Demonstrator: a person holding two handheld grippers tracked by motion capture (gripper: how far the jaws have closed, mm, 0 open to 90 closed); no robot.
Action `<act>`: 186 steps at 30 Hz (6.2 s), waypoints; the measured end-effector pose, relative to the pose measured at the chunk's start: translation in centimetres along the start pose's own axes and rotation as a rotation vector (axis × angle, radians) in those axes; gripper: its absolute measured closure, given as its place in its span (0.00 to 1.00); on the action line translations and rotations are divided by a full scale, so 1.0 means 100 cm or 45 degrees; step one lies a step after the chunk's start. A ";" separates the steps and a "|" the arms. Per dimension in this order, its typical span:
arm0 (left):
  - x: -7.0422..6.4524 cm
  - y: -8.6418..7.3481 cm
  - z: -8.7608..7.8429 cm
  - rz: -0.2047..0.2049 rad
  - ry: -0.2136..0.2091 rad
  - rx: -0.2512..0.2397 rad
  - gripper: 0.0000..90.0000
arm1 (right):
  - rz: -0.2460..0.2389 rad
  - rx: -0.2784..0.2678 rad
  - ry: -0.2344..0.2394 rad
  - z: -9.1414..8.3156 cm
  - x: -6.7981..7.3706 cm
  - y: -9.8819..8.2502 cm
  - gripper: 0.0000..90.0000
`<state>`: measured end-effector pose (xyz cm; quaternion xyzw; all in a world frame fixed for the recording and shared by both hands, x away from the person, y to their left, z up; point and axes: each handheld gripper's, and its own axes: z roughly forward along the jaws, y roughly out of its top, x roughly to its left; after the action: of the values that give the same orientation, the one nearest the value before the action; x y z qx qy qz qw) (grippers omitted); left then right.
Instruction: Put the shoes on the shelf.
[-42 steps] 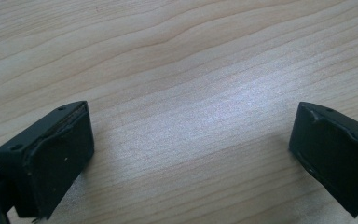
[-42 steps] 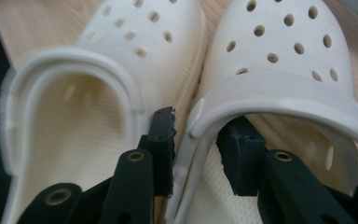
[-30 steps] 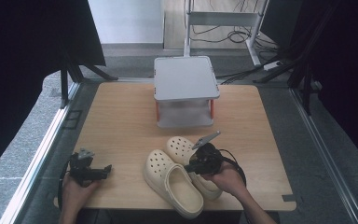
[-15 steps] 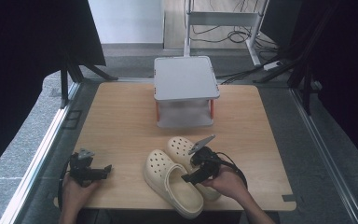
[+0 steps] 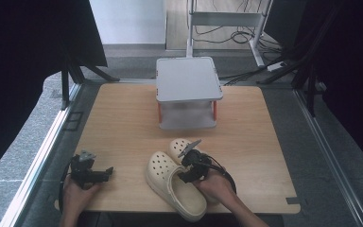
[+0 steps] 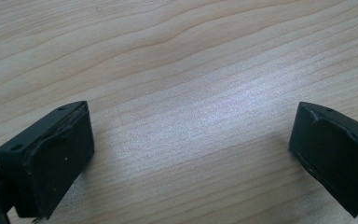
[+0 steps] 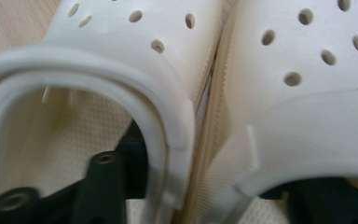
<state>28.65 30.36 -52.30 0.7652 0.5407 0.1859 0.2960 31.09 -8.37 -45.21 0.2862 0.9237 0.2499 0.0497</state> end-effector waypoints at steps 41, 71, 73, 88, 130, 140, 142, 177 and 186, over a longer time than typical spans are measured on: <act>0.000 0.000 0.000 0.002 0.000 0.001 0.00 | 0.044 -0.039 0.032 -0.069 -0.027 0.014 0.71; 0.000 0.000 0.000 -0.004 0.000 -0.006 0.00 | 0.081 -0.063 0.002 -0.123 -0.051 0.051 0.71; 0.000 0.000 0.000 -0.004 0.000 -0.007 0.00 | 0.084 -0.066 -0.006 -0.130 -0.054 0.057 0.71; 0.000 0.000 0.000 -0.004 -0.002 -0.003 0.00 | 0.138 -0.089 -0.087 -0.157 -0.071 0.092 0.71; 0.000 0.000 0.000 0.009 -0.015 0.005 0.00 | 0.545 -0.154 -0.361 -0.125 -0.143 0.203 0.71; 0.000 0.000 0.000 0.012 -0.018 0.005 0.00 | 0.670 -0.196 -0.385 -0.112 -0.165 0.220 0.71; 0.000 0.000 0.000 0.012 -0.019 0.004 0.00 | 0.707 -0.208 -0.399 -0.107 -0.173 0.227 0.71; 0.000 0.001 0.001 0.023 -0.024 0.001 0.00 | 0.610 -0.188 -0.475 -0.065 -0.207 0.242 0.42; 0.000 0.001 0.001 0.023 -0.024 0.001 0.00 | 0.481 -0.209 -0.406 -0.077 -0.194 0.226 0.25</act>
<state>28.77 30.34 -52.28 0.7719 0.5310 0.1811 0.2990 56.78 -6.34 -28.45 0.4845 0.8109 0.2806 0.1703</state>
